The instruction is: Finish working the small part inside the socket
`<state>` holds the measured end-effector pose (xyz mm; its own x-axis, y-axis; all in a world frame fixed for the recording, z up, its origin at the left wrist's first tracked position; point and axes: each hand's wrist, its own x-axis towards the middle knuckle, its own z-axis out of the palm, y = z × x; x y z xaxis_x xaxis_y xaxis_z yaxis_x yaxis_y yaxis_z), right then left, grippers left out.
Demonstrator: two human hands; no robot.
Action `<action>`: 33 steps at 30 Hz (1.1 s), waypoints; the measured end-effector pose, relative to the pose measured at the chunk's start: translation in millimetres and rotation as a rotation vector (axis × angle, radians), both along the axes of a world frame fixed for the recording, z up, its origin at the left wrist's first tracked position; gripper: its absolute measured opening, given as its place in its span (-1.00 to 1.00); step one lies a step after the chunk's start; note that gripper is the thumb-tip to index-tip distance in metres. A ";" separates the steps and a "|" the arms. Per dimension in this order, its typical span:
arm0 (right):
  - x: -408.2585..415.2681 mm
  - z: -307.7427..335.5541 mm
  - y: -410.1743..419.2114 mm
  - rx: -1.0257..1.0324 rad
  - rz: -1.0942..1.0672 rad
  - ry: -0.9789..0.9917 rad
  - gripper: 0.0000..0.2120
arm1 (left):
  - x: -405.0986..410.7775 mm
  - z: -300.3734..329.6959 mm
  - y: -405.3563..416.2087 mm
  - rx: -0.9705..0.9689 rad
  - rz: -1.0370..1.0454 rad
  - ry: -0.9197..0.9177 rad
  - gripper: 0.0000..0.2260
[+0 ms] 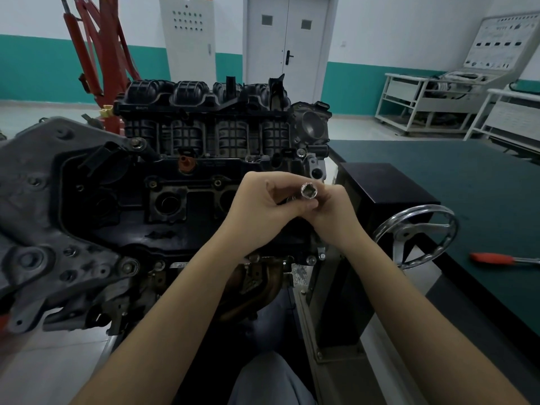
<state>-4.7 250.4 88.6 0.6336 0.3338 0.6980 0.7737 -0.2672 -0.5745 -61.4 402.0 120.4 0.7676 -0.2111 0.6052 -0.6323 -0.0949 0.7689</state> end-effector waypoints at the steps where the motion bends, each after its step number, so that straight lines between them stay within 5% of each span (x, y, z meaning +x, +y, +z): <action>1: 1.2 -0.1 0.1 0.011 -0.014 -0.003 -0.64 | -0.4 -0.2 -0.3 0.002 0.005 -0.005 -0.77; 5: 2.4 3.0 -0.4 0.045 0.020 0.051 -0.78 | -0.1 -1.7 -2.7 -0.010 0.129 -0.048 -0.79; 11: -0.6 1.6 -2.5 0.034 0.030 0.019 -0.63 | -0.3 -2.3 0.7 -0.011 -0.025 -0.003 -0.73; 16: 0.1 4.7 -1.0 0.073 0.053 0.095 -0.75 | -1.2 -2.5 -4.3 -0.003 0.130 -0.084 -0.81; 23: -1.8 4.8 1.2 0.074 0.037 0.106 -0.74 | -1.4 0.2 -2.3 -0.035 -0.001 -0.042 -0.78; 28: -0.7 4.5 -1.2 0.103 0.051 0.115 -0.78 | -1.9 -3.3 -3.0 0.002 0.170 -0.087 -0.79; 33: -1.7 3.0 -1.2 0.039 0.062 0.098 -0.68 | -2.8 -0.9 -1.7 -0.059 0.017 -0.021 -0.73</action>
